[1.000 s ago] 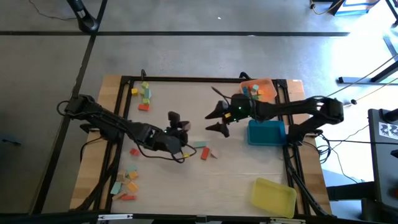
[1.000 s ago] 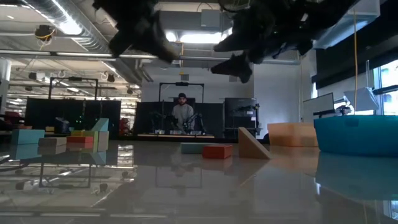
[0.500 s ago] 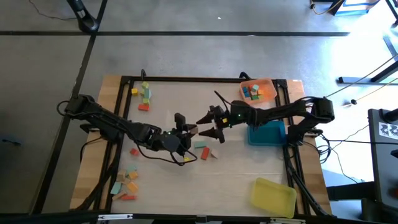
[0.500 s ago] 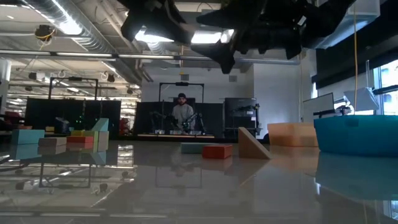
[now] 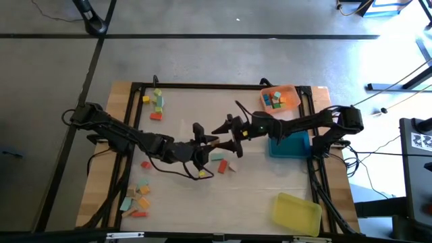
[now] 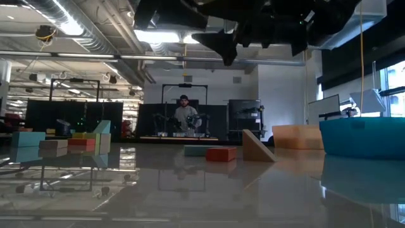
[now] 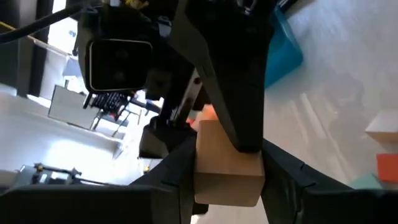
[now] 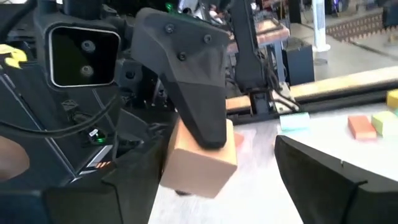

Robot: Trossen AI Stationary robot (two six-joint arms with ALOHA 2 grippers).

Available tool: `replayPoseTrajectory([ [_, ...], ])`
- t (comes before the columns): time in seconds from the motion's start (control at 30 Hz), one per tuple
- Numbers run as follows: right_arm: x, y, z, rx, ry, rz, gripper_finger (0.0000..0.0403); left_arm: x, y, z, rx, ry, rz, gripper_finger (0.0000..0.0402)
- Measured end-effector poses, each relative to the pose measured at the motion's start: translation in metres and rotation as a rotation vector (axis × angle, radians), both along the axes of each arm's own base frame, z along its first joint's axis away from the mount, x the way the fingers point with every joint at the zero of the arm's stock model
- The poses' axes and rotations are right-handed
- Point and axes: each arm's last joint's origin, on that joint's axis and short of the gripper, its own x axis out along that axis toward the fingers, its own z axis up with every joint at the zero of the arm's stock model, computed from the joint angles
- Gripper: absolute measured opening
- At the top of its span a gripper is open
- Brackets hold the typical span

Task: Sort blocks by size
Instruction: Put the brown cube block into the orange bin

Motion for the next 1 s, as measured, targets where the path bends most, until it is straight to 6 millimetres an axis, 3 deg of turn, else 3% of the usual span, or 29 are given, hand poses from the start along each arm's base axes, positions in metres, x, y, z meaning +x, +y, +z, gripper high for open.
replayPoseTrajectory([
  [0.17,0.001,0.006,0.005,-0.011,-0.047,0.018,0.0300,0.003,0.003,0.002,0.003,-0.004,-0.049,0.0122],
  [0.27,0.001,0.006,0.005,-0.011,-0.043,0.021,0.0279,0.004,0.005,0.003,0.002,-0.020,-0.045,0.0122],
  [0.57,0.001,0.007,0.005,0.008,-0.036,0.035,0.0139,0.003,0.005,0.002,-0.008,-0.011,-0.037,0.0131],
  [0.83,0.001,0.006,0.006,-0.022,-0.047,0.025,0.0131,0.003,0.004,0.002,-0.077,-0.049,-0.018,0.0185],
  [1.0,-0.006,0.006,0.016,-0.054,-0.053,0.017,0.0128,-0.008,-0.008,0.002,0.018,-0.037,0.123,0.0207],
])
